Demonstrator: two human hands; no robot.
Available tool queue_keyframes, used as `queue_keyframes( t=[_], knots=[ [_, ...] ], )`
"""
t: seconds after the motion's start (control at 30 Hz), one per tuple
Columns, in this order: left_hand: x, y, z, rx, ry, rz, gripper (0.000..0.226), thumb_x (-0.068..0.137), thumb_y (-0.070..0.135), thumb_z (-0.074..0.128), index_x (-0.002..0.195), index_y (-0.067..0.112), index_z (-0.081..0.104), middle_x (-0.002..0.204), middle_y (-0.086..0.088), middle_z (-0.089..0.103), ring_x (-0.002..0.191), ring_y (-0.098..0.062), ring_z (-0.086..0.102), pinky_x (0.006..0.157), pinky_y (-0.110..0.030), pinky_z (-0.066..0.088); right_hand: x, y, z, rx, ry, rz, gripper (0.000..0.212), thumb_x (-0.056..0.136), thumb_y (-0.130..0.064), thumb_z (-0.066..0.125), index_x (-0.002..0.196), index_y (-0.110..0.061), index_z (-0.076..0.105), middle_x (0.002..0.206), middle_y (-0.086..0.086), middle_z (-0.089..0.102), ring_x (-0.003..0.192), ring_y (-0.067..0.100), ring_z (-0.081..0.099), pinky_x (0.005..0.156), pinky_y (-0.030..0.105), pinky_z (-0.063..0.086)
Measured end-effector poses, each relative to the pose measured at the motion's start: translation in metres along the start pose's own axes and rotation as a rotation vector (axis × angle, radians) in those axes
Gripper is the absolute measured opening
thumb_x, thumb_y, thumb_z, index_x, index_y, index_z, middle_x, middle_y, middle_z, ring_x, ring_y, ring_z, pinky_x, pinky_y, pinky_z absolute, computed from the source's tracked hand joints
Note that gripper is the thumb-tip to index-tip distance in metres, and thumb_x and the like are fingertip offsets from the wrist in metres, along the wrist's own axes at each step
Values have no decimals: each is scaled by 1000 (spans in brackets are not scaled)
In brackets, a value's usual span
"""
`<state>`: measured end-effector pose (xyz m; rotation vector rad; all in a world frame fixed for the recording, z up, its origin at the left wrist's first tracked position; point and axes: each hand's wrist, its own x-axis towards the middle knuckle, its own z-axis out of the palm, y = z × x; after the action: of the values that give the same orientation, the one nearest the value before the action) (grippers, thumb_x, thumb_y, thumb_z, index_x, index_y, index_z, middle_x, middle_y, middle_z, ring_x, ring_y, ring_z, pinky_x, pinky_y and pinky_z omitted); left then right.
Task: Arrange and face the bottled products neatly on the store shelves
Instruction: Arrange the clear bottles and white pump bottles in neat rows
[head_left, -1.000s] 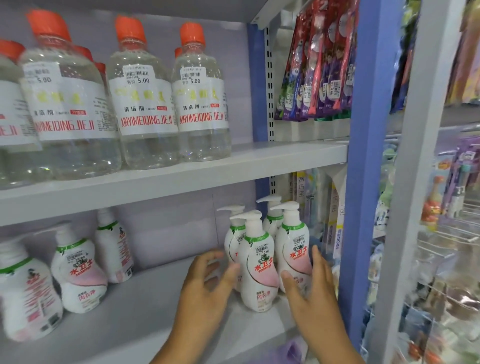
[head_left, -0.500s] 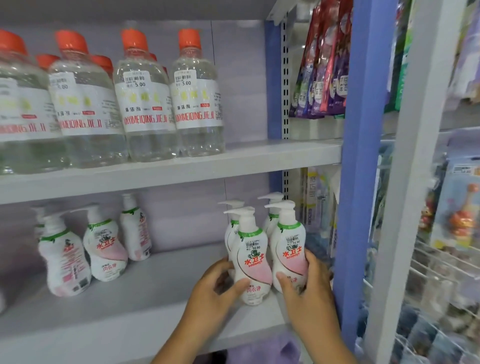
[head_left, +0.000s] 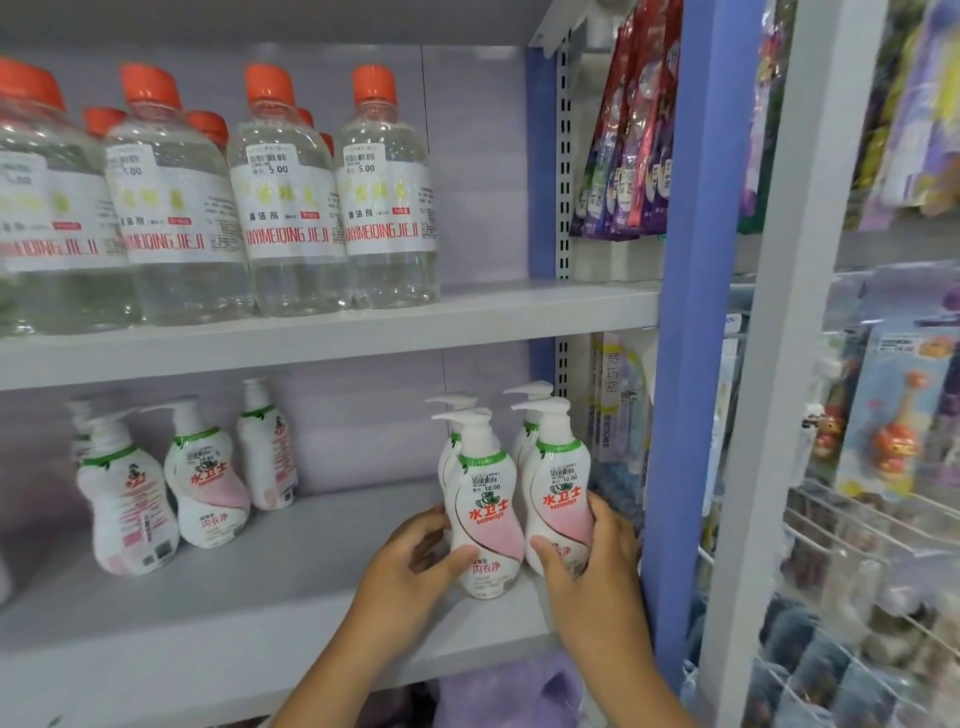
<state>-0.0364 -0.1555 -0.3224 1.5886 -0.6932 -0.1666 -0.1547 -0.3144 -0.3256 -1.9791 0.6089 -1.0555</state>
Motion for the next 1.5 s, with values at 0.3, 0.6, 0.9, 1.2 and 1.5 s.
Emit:
queue_keyframes(
  t=[0.3, 0.6, 0.9, 1.2, 1.5],
  knots=[
    [0, 2, -1, 45, 3, -10, 32, 81, 32, 84, 110, 39, 73, 127, 9, 69, 117, -7, 66, 105, -40, 52, -1, 1, -1, -20, -19, -17, 69, 90, -30, 72, 149, -23, 36, 138, -9, 39, 113, -5, 30, 102, 21, 30],
    [-36, 14, -46, 37, 182, -47, 37, 88, 39, 74, 123, 36, 62, 123, 16, 67, 116, 0, 62, 83, -12, 50, -40, 2, 7, 12, 246, -134, 89, 80, -64, 58, 135, 6, 52, 138, 28, 49, 130, 39, 46, 114, 36, 34],
    [-16, -8, -273, 426, 824, 109, 38, 91, 26, 71, 125, 29, 55, 119, -5, 63, 103, -24, 64, 91, -40, 55, -70, -85, 99, 338, -205, -207, 41, 84, -9, 78, 102, -43, 65, 106, -20, 69, 93, 3, 68, 84, 7, 48],
    [8, -29, -339, 517, 289, -190, 52, 86, 42, 75, 130, 40, 48, 117, 16, 67, 105, -9, 67, 91, -29, 54, -26, -201, 289, 162, -468, -43, 40, 87, -36, 72, 121, -20, 56, 119, -3, 58, 106, 16, 60, 90, 30, 50],
    [-10, -16, -346, 405, 205, -52, 52, 77, 28, 71, 92, 71, 47, 87, 17, 69, 81, 5, 66, 71, -22, 53, -32, -205, 347, 69, -299, -47, 38, 77, -34, 79, 107, -24, 58, 98, -9, 65, 88, 7, 65, 71, 16, 47]
  ],
)
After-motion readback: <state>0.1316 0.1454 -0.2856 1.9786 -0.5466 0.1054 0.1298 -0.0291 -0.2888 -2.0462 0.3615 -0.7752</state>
